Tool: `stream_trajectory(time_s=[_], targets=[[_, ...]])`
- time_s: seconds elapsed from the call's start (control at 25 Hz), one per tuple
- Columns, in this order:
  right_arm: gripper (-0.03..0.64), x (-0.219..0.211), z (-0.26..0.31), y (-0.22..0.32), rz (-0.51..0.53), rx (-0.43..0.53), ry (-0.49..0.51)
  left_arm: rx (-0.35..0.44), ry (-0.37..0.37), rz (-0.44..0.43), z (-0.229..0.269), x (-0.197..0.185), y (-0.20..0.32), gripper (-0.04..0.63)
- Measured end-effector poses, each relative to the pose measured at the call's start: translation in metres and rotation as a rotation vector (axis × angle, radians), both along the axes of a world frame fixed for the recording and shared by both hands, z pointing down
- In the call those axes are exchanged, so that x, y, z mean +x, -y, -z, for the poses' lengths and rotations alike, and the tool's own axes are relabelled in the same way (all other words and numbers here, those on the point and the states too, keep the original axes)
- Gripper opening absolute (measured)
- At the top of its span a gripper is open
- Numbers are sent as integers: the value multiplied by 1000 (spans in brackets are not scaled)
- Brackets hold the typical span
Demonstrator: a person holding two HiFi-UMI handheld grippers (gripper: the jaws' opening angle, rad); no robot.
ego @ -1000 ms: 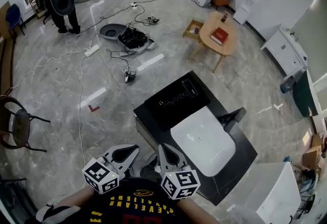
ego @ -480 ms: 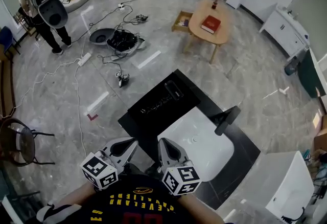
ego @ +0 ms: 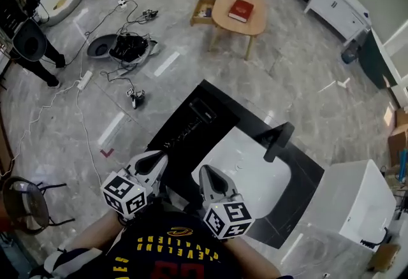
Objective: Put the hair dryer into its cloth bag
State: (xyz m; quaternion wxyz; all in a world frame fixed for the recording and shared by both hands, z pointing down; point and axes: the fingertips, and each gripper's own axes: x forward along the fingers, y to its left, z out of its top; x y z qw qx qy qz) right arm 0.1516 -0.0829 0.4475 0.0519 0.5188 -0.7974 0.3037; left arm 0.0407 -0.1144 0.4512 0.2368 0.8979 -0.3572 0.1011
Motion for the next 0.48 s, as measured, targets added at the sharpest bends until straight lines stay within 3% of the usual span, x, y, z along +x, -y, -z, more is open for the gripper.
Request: stream_trajectory(time_s=[0.16,0.48], targets=[[8,4,-6,10,-75,-18,-16,-14,56,-59,-27,-5,32,39],[8,20,-22,10,-198,-59,-25,-57,157,-208,-84,20,74,188]])
